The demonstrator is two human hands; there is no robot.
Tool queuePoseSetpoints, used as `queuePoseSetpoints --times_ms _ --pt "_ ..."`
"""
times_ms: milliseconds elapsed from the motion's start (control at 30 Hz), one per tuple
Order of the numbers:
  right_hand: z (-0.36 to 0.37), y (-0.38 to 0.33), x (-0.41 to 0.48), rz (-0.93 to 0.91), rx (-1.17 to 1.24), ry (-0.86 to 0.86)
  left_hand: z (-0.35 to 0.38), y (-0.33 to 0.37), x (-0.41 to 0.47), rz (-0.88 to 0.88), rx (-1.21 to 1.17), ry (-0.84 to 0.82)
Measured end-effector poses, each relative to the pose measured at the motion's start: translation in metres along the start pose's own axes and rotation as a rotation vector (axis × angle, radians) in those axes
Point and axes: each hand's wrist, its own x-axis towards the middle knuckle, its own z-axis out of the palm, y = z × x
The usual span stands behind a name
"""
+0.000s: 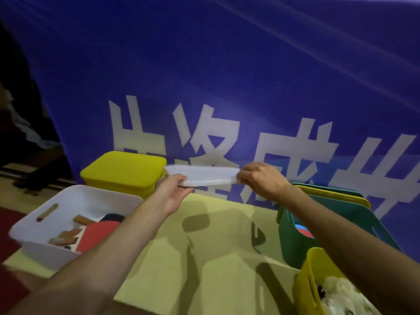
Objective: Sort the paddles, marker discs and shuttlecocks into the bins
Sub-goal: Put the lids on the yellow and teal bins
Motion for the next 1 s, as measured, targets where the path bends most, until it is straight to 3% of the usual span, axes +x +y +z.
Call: queuePoseSetpoints --times_ms 100,400,533,633,733,1000 --pt "0.013 -0.036 0.006 0.182 0.150 -0.136 -0.045 0.021 -0.010 0.052 0.029 0.033" --pt "0.075 -0.099 0.065 0.868 0.587 -0.143 -0.137 0.055 0.000 0.160 0.138 0.124" --pt "0.107 -0.113 0.094 1.140 0.723 -0.270 -0.171 0.064 0.027 0.151 0.178 0.090" --pt "0.133 -0.118 0.114 1.233 0.815 -0.269 -0.193 0.075 0.045 0.149 0.212 0.079" --pt "0.151 -0.126 0.133 1.257 0.886 -0.195 -0.203 0.087 0.062 0.146 0.267 0.194" --pt "0.171 -0.146 0.177 1.249 1.048 -0.128 -0.242 0.097 0.118 0.256 0.787 0.448"
